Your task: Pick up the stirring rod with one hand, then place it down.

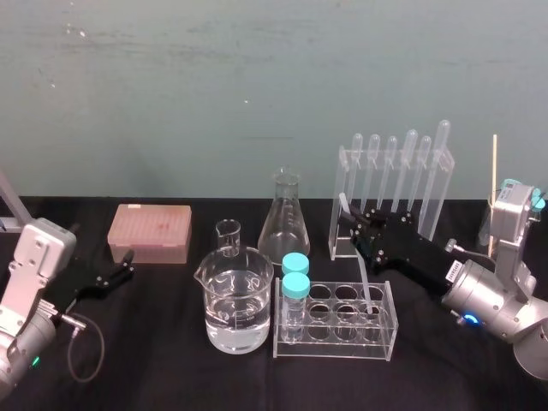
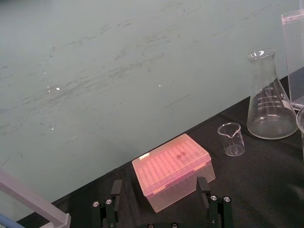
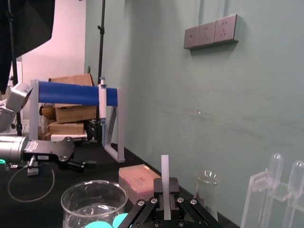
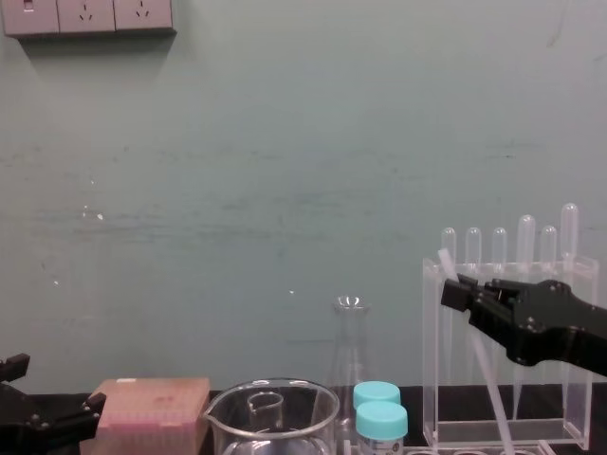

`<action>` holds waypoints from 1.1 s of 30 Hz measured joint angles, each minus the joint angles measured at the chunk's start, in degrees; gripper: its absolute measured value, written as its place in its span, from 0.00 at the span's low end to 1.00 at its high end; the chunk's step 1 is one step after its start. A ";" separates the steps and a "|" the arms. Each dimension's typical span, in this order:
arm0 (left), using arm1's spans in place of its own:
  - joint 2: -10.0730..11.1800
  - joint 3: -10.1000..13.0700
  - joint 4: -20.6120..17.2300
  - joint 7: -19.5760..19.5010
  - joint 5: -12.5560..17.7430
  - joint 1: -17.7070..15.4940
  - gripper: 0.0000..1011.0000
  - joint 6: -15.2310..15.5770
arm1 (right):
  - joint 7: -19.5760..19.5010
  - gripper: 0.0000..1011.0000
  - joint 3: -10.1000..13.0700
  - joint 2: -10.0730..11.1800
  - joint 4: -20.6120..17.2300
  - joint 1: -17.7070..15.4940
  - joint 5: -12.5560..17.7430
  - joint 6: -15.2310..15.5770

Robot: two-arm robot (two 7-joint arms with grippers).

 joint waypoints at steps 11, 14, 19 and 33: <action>0.00 0.00 0.00 0.00 0.00 0.00 0.99 0.00 | 0.34 0.07 -0.68 -0.48 2.42 0.80 0.06 1.86; 0.00 0.00 0.00 0.00 0.00 0.00 0.99 0.00 | 0.03 0.07 -0.71 -0.48 2.49 0.81 0.02 2.46; 0.00 0.00 0.00 0.00 0.00 0.00 0.99 -0.01 | 0.02 0.07 -0.71 -0.46 2.48 0.81 0.03 2.39; 0.00 0.00 0.00 0.00 0.00 0.00 0.99 0.00 | 0.00 0.17 -0.66 -0.46 2.46 0.81 0.07 2.14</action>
